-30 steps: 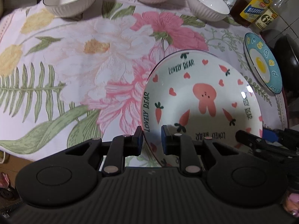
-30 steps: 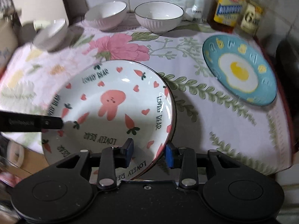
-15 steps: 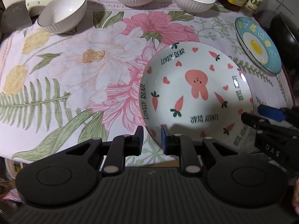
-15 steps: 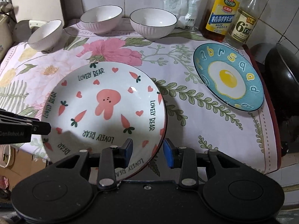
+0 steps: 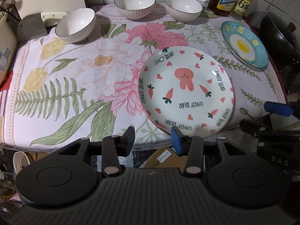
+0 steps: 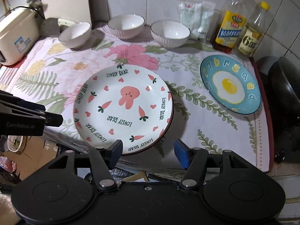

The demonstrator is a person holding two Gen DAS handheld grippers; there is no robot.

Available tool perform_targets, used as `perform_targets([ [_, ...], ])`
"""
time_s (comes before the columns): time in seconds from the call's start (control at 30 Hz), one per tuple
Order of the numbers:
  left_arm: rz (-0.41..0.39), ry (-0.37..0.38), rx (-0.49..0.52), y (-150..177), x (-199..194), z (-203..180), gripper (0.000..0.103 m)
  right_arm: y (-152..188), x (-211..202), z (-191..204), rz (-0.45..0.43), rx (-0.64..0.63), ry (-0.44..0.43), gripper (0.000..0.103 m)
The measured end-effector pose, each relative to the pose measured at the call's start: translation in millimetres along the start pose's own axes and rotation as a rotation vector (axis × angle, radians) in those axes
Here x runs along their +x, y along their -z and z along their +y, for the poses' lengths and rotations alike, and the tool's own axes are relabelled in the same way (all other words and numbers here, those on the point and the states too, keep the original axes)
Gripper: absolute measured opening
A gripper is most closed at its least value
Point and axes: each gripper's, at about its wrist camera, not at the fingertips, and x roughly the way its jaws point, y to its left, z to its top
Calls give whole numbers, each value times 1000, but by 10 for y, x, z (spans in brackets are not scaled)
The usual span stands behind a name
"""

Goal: Organize plates and bowls
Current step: 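Raise both grippers and move them toward the blue fried-egg plate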

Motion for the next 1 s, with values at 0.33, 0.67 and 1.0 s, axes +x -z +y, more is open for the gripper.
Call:
perform_targets([
  [0.33, -36, 10, 57, 111, -565, -215, 52, 113, -580, -149, -98, 0, -8, 70],
  [0.67, -83, 10, 107, 214, -917, -480, 57, 236, -1062, -252, -203, 15, 57, 70],
  [1.0, -158, 39, 141, 59, -1130, -697, 66, 314, -1446, -583, -300, 114, 27, 70],
])
